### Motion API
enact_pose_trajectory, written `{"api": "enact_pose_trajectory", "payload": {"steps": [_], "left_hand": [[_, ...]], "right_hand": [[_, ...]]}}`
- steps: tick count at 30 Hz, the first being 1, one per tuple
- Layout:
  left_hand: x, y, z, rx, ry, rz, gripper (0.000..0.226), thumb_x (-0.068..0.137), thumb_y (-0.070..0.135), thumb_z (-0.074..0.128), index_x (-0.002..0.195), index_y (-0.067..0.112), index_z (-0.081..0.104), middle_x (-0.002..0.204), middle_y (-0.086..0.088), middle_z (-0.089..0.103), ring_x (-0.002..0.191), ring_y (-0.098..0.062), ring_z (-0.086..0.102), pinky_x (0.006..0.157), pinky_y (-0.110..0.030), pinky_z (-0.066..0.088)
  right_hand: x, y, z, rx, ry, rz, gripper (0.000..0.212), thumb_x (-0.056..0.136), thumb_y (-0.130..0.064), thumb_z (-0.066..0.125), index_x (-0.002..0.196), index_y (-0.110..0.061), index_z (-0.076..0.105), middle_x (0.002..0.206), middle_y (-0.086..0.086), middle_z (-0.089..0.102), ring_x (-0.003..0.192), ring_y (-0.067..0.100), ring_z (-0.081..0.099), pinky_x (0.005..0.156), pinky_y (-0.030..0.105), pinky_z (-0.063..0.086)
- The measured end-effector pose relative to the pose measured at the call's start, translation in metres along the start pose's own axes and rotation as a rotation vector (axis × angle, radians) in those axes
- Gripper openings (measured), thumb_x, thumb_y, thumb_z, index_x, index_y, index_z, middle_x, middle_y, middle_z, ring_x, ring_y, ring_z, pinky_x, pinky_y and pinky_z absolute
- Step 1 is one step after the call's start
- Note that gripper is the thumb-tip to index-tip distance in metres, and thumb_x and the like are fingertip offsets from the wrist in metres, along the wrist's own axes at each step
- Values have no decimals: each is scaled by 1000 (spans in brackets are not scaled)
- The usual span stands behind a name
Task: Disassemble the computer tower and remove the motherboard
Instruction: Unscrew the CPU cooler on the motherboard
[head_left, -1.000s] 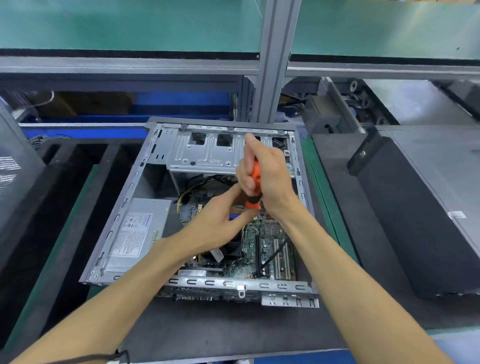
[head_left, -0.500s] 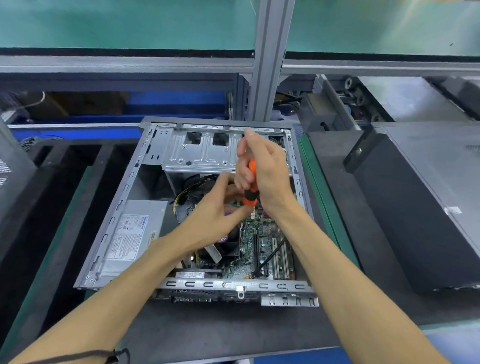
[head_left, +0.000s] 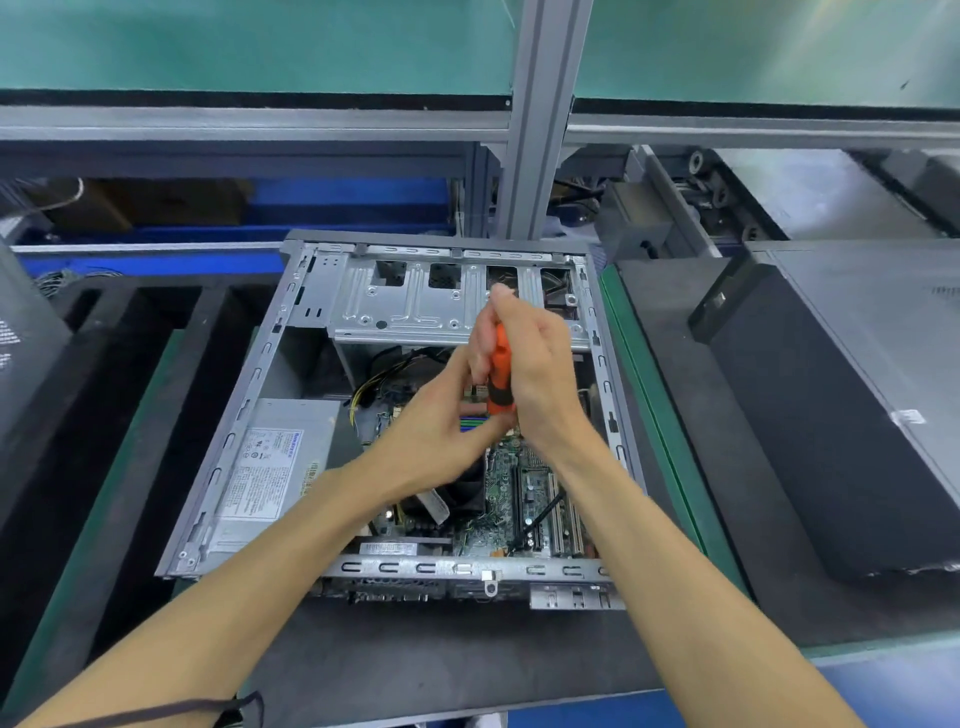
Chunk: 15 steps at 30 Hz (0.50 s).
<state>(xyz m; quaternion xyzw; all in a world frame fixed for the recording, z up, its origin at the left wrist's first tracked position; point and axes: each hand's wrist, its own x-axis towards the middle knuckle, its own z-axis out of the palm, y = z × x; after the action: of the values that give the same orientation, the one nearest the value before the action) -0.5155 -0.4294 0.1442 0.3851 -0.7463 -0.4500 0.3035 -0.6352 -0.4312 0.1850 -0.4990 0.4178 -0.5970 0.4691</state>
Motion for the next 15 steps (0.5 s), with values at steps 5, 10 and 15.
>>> {"api": "enact_pose_trajectory", "payload": {"steps": [5, 10, 15], "left_hand": [[2, -1, -8, 14, 1, 14, 14, 94, 13, 65, 107, 18, 67, 100, 9, 74, 93, 0, 69, 87, -18, 52], [5, 0, -5, 269, 189, 44, 31, 79, 48, 71, 95, 24, 59, 78, 11, 69, 73, -7, 67, 70, -30, 54], [15, 3, 3, 573, 236, -78, 56, 67, 58, 37, 112, 27, 47, 62, 12, 53, 59, -22, 56, 50, -30, 38]], "right_hand": [[9, -8, -10, 2, -104, 101, 50, 101, -30, 46, 53, -21, 57, 58, 1, 57, 63, 19, 52, 72, 31, 44], [-1, -12, -5, -171, 15, -57, 32, 102, -26, 54, 75, -11, 63, 74, -3, 64, 72, 9, 59, 74, 19, 48], [-21, -1, 7, -307, 144, -40, 10, 98, -28, 65, 102, -22, 58, 87, -19, 60, 82, 0, 59, 78, 12, 44]]}}
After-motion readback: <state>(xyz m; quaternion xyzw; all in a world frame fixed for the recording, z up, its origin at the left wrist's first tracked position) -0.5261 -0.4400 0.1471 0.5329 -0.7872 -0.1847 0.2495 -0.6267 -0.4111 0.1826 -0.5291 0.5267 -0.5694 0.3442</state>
